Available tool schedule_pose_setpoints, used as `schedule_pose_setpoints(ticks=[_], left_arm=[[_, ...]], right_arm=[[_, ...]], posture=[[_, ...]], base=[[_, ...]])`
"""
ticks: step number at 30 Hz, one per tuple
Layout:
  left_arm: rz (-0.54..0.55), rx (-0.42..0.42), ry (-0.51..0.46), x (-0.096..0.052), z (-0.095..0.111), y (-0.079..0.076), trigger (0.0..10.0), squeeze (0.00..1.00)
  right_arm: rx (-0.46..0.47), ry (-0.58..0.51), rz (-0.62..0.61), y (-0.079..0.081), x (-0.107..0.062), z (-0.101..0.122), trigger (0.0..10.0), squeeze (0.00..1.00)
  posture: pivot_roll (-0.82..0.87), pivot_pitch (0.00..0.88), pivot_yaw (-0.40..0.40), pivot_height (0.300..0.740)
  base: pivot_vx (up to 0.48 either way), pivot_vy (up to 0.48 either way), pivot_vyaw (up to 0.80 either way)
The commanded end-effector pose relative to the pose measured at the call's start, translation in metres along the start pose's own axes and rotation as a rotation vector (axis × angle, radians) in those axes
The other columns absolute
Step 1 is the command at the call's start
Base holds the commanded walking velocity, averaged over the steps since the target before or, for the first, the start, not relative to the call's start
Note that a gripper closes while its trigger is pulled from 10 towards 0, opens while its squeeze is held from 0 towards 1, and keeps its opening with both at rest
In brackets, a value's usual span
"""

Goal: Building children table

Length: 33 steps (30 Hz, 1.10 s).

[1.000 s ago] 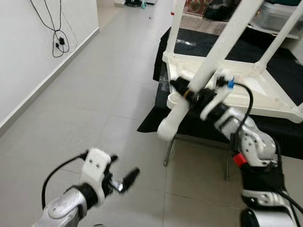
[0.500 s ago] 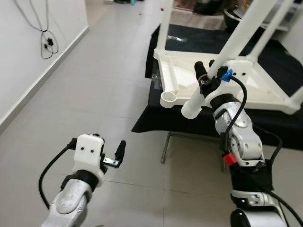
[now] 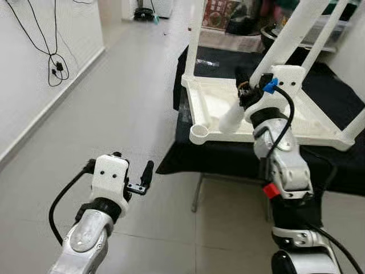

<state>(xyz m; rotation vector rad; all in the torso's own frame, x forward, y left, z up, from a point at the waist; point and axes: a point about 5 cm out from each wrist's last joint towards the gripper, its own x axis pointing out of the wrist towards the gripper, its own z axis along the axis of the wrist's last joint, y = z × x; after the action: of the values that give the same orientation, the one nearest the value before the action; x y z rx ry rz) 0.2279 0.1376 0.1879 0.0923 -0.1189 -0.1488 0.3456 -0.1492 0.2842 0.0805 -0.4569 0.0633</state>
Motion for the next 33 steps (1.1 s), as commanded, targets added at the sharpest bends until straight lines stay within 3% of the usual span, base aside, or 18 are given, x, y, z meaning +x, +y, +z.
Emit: schedule_pose_setpoints(ticks=[1, 18, 29, 33], left_arm=[[-0.016, 0.009, 0.007, 0.001, -0.002, -0.003, 10.0, 0.0], [-0.036, 0.0, 0.003, 0.005, -0.002, -0.008, 10.0, 0.0], [-0.038, -0.009, 0.018, 0.004, -0.004, -0.008, 10.0, 0.0], [-0.097, -0.036, 0.056, -0.001, -0.01, -0.013, 10.0, 0.0]], right_arm=[[-0.001, -0.022, -0.02, -0.003, 0.001, 0.005, 10.0, 0.0], [0.032, -0.028, -0.025, 0.001, 0.0, 0.006, 10.0, 0.0], [0.037, -0.037, -0.023, 0.0, 0.002, 0.009, 10.0, 0.0], [0.119, 0.01, 0.107, 0.001, 0.01, 0.008, 10.0, 0.0]], posture=[[0.11, 0.089, -0.122, 0.74], [0.11, 0.067, -0.113, 0.74], [0.11, 0.071, -0.113, 0.74], [0.11, 0.082, -0.116, 0.74]], base=[[0.371, 0.0, 0.0], [0.395, 0.0, 0.0], [0.0, 0.0, 0.0], [0.0, 0.0, 0.0]])
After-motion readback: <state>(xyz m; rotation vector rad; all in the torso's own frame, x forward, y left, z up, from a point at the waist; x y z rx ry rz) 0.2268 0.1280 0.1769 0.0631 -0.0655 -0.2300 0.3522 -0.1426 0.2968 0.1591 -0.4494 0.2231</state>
